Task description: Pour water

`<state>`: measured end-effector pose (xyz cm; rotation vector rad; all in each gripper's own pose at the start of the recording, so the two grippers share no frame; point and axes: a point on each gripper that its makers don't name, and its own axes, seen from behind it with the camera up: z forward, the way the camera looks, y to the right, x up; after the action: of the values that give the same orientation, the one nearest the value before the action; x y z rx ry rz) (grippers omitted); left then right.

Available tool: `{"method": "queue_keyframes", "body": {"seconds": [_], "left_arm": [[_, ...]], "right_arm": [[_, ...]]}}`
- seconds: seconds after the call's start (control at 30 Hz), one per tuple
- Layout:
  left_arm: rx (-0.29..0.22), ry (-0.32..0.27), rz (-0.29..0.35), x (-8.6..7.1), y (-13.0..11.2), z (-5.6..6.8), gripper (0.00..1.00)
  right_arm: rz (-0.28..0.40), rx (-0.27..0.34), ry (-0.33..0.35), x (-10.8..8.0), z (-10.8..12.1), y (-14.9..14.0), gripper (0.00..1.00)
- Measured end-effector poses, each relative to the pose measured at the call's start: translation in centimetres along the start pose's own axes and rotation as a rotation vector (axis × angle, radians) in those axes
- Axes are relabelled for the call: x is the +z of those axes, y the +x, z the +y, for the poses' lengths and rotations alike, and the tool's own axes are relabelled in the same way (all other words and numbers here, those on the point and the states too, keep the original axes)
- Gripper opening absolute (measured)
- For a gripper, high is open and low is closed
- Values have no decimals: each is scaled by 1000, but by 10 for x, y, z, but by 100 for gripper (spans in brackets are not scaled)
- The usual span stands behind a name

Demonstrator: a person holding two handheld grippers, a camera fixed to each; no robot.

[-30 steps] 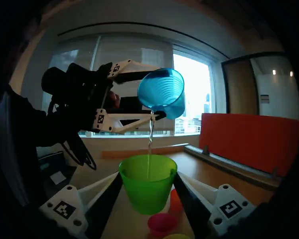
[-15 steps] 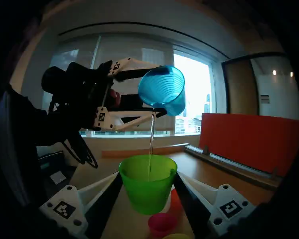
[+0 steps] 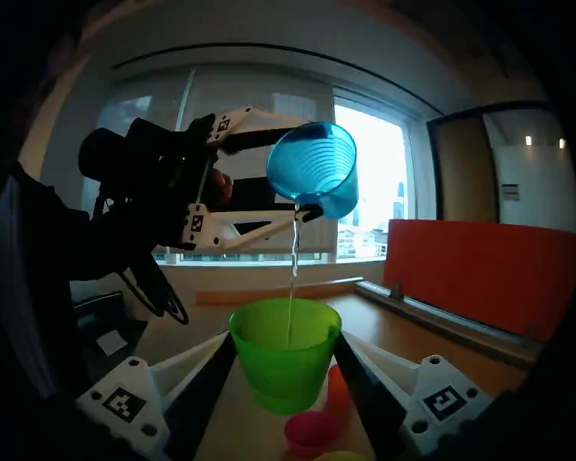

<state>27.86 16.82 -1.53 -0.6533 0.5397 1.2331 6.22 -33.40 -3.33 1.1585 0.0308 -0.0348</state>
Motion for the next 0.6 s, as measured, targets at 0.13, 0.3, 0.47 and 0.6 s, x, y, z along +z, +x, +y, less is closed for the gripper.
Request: {"method": "queue_keyframes", "body": {"seconds": [0.13, 0.3, 0.47, 0.6], "left_arm": [[6, 2, 2, 0, 1, -1, 86], [13, 5, 4, -1, 1, -3, 86], [28, 6, 3, -1, 2, -5, 86], [38, 8, 1, -1, 2, -5, 86]], "right_arm": [[0, -1, 0, 0, 1, 0, 90], [1, -2, 0, 1, 1, 0, 90], [1, -1, 3, 1, 1, 0, 90], [2, -3, 4, 2, 0, 1, 90]]}}
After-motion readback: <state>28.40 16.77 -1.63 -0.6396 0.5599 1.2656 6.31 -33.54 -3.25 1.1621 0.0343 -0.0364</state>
